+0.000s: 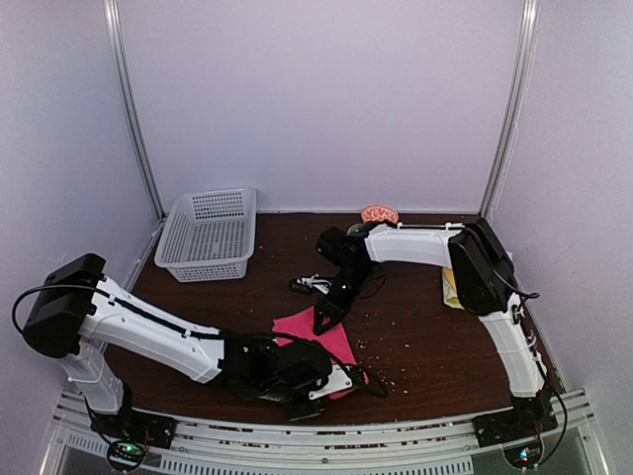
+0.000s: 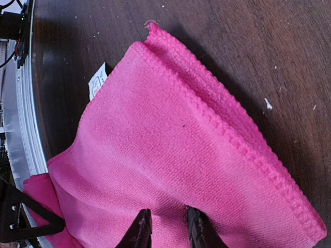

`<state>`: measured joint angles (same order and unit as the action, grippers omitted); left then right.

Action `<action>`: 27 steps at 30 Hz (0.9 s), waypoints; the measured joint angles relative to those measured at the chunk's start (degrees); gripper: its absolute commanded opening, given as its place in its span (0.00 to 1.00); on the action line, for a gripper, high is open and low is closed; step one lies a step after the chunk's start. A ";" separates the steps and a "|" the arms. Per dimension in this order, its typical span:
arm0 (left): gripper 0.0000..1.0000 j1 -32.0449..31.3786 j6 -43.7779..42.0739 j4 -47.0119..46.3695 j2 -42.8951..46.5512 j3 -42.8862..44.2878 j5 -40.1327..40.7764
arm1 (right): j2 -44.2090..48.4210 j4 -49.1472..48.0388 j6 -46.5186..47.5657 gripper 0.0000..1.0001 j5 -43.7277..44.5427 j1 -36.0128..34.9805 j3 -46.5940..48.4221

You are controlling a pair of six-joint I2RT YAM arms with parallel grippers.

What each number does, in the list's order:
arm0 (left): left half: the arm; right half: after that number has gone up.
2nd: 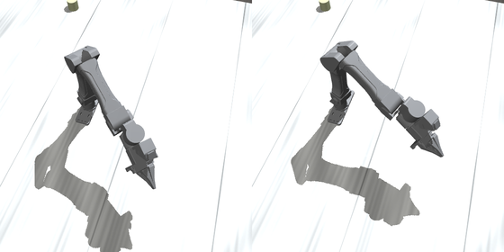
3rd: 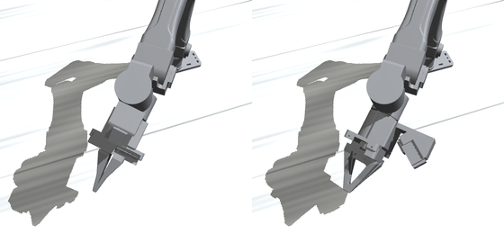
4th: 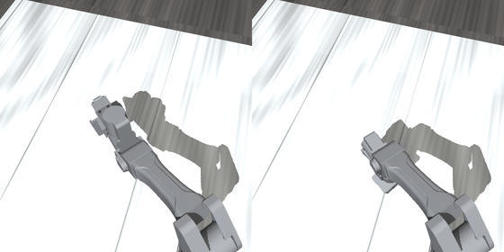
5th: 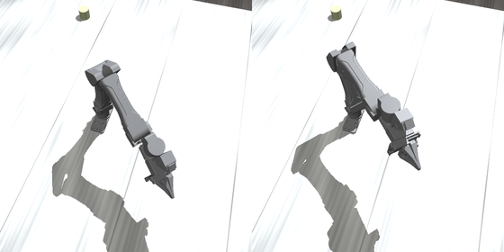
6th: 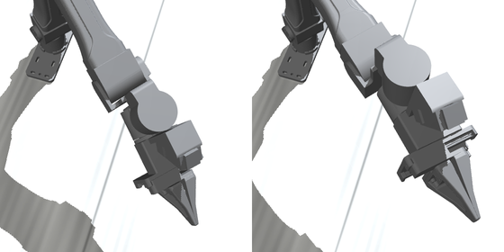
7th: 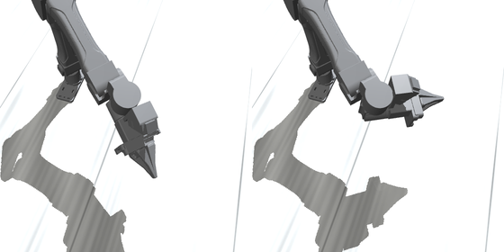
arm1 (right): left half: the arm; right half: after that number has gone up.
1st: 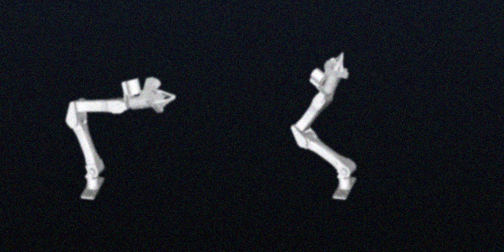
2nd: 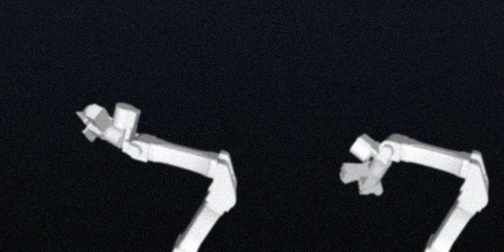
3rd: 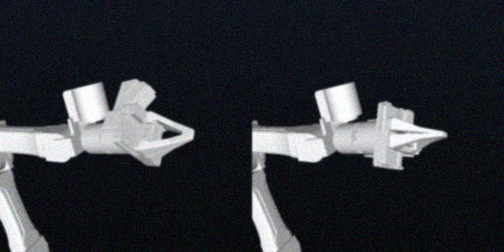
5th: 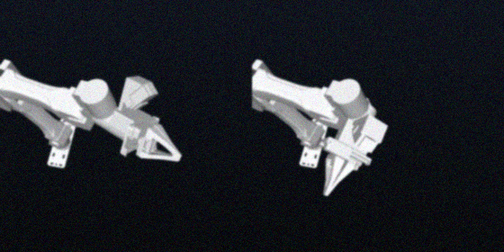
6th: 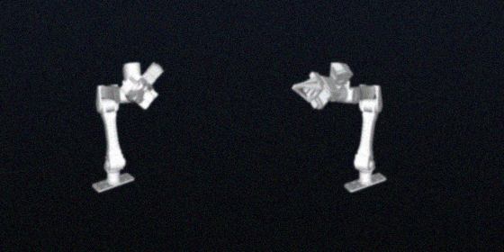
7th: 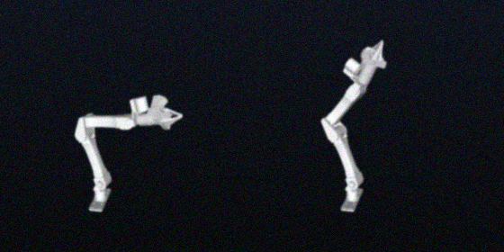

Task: Roll the towels
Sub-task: Roll the towel at the center of the board.

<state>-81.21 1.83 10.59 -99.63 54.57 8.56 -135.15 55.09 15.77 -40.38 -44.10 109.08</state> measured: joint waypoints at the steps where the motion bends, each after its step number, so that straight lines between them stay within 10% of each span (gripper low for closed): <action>1: 0.06 0.74 0.31 -0.68 0.00 -0.35 -1.51 | 0.02 0.07 0.46 0.28 -0.46 0.07 0.00; 11: 0.08 10.88 3.06 -6.12 -0.26 -3.82 -21.46 | 11.76 0.46 4.61 0.35 -4.61 2.45 -6.12; 27: 0.12 21.81 12.76 -16.63 -11.61 -2.19 -51.58 | 62.97 -9.84 14.08 0.41 -1.22 8.09 -35.28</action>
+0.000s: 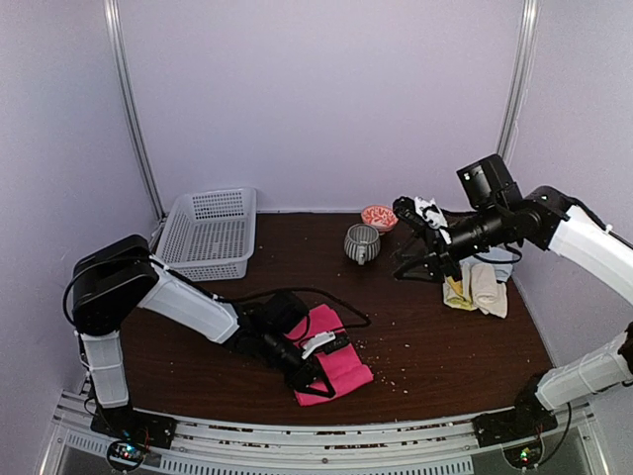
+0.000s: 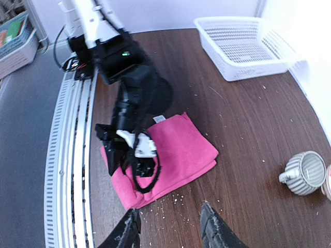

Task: Roll the towels
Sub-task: Roll the towel at the center of the board.

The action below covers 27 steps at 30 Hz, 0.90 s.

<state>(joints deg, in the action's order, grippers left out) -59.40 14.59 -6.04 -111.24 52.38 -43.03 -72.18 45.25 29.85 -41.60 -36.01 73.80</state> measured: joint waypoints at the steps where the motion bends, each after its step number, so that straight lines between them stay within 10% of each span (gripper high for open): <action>1: 0.12 0.46 0.57 0.04 -0.92 0.72 -1.68 | 0.87 0.83 2.29 0.41 -0.68 -0.61 -0.66; 12: 0.15 1.64 3.02 -0.42 -3.85 2.62 -6.93 | -7.80 -6.12 8.92 0.48 16.13 -26.12 -18.16; 27: 0.29 1.60 3.43 -0.52 -3.76 2.58 -7.10 | -23.98 -21.44 12.76 0.46 27.76 -30.82 -19.06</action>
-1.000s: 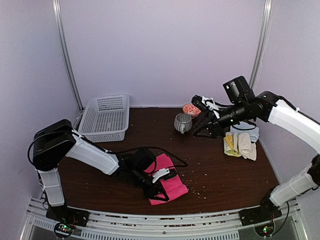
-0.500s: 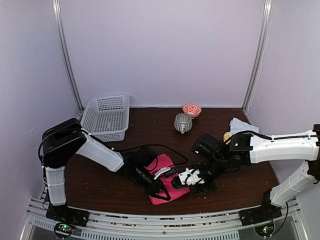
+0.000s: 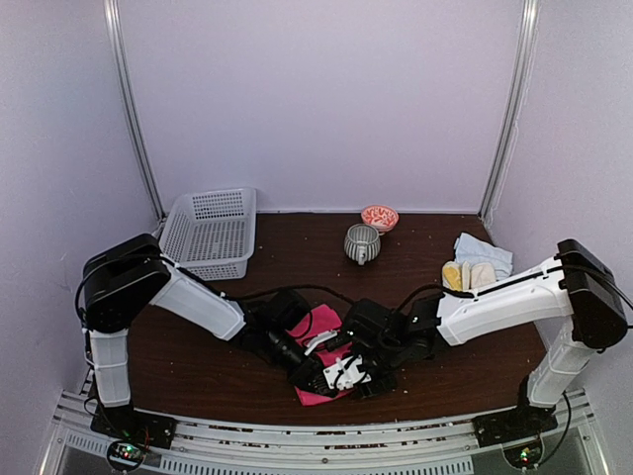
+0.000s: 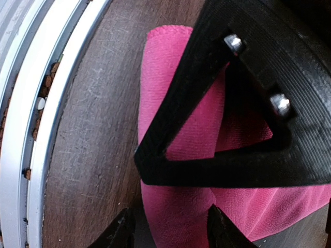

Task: Roll the towels
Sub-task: Roll the towel at the center of the board.

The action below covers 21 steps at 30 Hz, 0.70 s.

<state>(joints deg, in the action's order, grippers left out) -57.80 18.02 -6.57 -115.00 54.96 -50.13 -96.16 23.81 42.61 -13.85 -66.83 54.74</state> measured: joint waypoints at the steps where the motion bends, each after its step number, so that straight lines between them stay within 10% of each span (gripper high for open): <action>1: 0.32 -0.04 -0.09 0.17 0.17 0.00 0.11 | -0.37 -0.52 0.55 0.44 0.13 -0.02 0.00; 17: 0.60 -0.70 0.00 12.79 23.78 -8.31 29.51 | -7.96 6.71 -0.52 0.14 -5.31 0.57 8.63; 21: 0.98 -0.63 1.60 16.26 36.87 -9.68 41.29 | -10.34 13.25 -3.41 0.15 -11.06 0.96 13.31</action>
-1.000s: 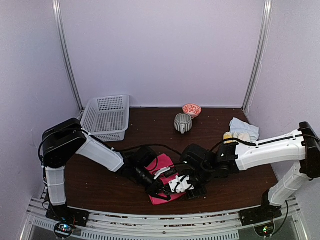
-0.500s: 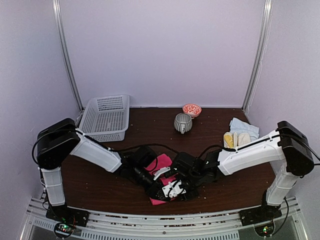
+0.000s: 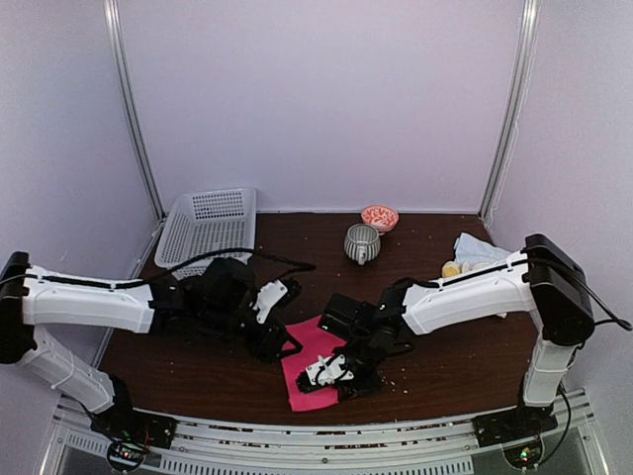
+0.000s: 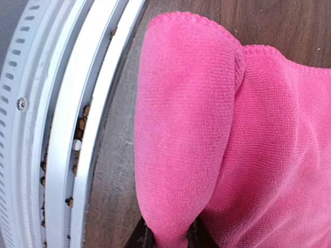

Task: Roll the towels
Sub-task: Roll the towel at the center of the board.

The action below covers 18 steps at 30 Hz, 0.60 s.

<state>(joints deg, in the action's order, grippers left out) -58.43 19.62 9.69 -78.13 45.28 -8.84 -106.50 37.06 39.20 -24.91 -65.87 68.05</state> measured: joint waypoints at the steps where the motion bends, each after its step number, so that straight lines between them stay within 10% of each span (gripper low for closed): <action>1: 0.98 0.00 0.46 0.24 3.48 -0.22 2.58 | -1.18 0.94 -0.37 0.15 -0.83 0.22 0.70; 8: 0.80 -2.45 -0.52 -4.00 23.02 0.44 9.99 | -15.85 20.94 -2.47 0.13 -15.10 6.64 18.71; 18: 0.72 -21.11 -15.89 5.07 3.58 11.45 16.83 | -32.33 41.40 -3.28 0.11 -33.22 14.21 33.70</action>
<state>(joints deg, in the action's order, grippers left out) -79.55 3.73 14.76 -74.54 56.73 7.99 -138.82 78.46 35.92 -58.13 -51.66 101.75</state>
